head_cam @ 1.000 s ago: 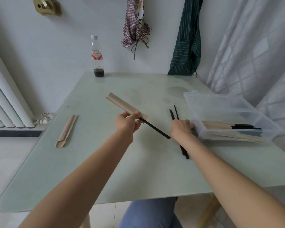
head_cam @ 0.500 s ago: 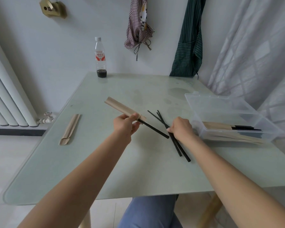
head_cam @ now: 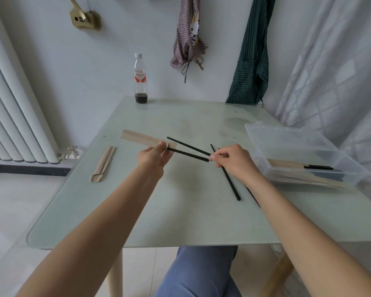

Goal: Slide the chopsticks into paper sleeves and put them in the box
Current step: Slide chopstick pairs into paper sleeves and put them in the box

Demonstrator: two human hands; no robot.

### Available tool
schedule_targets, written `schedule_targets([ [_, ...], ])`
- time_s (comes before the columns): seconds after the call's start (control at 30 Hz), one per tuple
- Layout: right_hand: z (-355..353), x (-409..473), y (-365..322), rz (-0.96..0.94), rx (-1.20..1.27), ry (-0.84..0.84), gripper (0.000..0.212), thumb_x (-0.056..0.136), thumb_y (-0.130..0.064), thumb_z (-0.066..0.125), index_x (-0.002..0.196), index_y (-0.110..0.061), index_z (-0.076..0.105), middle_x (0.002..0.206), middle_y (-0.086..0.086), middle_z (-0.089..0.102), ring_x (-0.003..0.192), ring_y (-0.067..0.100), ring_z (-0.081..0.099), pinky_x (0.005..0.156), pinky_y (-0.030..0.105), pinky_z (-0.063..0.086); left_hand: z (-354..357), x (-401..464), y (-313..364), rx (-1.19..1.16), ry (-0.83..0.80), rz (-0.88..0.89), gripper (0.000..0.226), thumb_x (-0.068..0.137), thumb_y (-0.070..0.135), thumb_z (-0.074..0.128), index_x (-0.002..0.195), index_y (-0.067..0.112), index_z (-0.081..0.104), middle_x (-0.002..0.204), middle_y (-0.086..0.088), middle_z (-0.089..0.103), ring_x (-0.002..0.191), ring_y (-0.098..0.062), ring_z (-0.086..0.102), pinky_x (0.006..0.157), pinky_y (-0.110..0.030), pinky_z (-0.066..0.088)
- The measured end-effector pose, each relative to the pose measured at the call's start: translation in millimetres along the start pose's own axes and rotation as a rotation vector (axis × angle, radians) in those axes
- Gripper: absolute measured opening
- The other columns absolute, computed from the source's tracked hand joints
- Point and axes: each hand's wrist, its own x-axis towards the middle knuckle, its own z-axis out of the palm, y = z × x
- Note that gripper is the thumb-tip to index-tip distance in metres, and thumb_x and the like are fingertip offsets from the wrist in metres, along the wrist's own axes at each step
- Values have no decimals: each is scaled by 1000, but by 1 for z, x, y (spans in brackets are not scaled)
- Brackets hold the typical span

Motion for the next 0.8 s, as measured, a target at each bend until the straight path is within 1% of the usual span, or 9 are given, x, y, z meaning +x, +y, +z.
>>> schedule_targets([
  [0.13,1,-4,0,7,-22,-2,18,90,-24,59,88,-16,74,72,2,63,78,15,58,64,24,40,-5,-1,5,-42,9,-8,22,94,6,53,73,2,52,68,-8,60,48,-10,63,63,-25,58],
  [0.27,1,-5,-2,-2,-44,0,18,89,-23,60,86,-14,75,74,5,63,75,18,56,66,28,40,-7,-5,7,-71,-16,-11,21,95,7,52,75,2,53,42,0,60,39,-8,61,57,-25,57],
  [0.33,0,-6,-5,-1,-68,4,22,89,-22,60,75,-7,71,62,3,50,62,18,43,59,29,31,-6,-7,7,-64,-47,0,21,95,7,51,75,2,53,40,1,58,37,-7,59,60,-25,57],
  [0.37,-1,-6,-6,-1,-77,7,27,88,-20,60,63,-14,68,55,2,39,58,17,33,57,29,24,-6,-8,7,-61,-60,6,21,95,7,51,75,2,53,40,1,58,37,-7,59,60,-25,57],
  [0.4,-1,-6,-7,5,-82,13,37,88,-19,61,51,-13,54,51,-1,30,55,16,26,56,30,19,-6,-9,7,-60,-73,10,21,95,6,52,75,2,53,43,0,60,39,-8,60,60,-25,58],
  [0.47,-2,-7,-10,12,-79,25,44,87,-17,62,46,-18,47,44,-4,26,52,13,26,54,30,19,-5,-12,8,-58,-94,13,19,95,5,52,76,1,54,55,-5,63,46,-11,64,59,-25,58],
  [0.53,-2,-7,-11,9,-59,24,25,87,-19,63,63,-14,67,54,-8,48,61,13,45,58,28,33,-2,-15,8,-47,-115,15,17,94,5,52,79,0,55,73,-10,62,61,-16,66,59,-24,58],
  [0.6,-2,-8,-14,5,-9,27,13,86,-19,64,84,-10,73,73,-1,62,76,15,54,64,24,41,1,-19,8,-30,-136,25,16,94,5,52,80,-1,54,80,-11,61,71,-20,64,60,-24,58],
  [0.8,1,-9,-19,3,78,29,11,85,-20,67,86,-12,74,74,0,62,71,10,53,55,10,36,4,-30,5,25,-155,60,18,94,3,52,76,-1,56,79,-11,62,64,-18,66,63,-23,58],
])
